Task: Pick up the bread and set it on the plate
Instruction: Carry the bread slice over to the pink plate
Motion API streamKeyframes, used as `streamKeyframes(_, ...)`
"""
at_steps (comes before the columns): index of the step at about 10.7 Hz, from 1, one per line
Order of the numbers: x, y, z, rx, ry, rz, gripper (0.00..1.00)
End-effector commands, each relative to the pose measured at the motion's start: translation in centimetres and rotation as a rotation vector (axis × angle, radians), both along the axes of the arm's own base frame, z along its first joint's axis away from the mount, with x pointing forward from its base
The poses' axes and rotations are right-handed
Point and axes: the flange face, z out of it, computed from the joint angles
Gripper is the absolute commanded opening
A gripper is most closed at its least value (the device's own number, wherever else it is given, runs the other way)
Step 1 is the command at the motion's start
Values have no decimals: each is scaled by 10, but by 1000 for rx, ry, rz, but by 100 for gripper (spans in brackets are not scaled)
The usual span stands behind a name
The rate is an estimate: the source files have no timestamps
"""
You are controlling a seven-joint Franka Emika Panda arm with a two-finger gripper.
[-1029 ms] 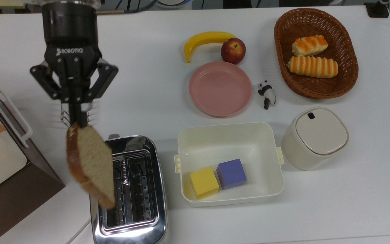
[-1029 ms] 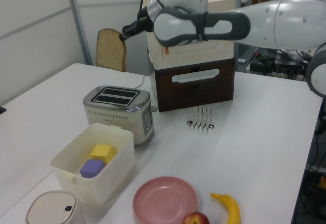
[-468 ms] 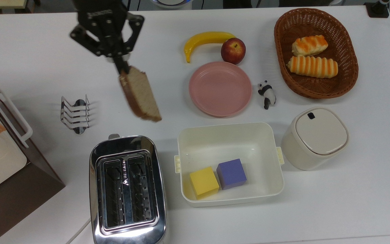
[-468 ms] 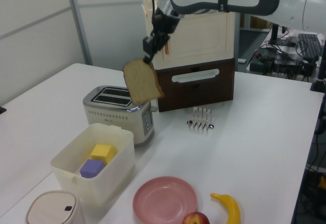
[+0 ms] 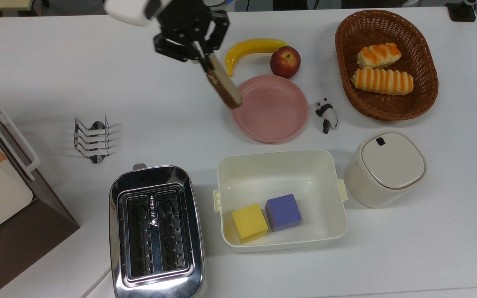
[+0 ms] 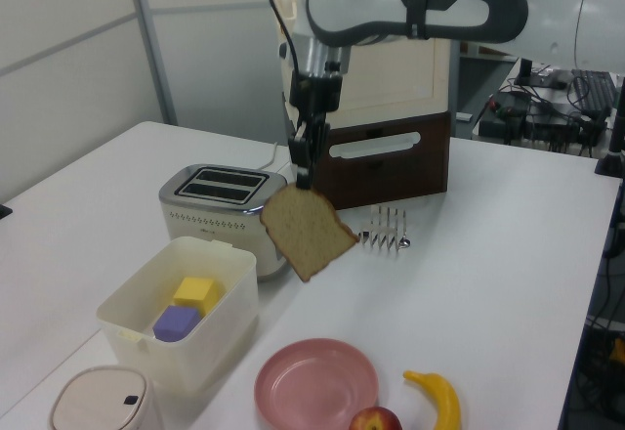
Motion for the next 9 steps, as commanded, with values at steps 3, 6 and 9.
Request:
streamKeyframes(3,-7,71,-65,-14,157,152,0)
streamKeyframes(6,-8,108,-85,-17,193,209,0)
streamKeyframes(9,-13,139,-114,-25,253,263,0)
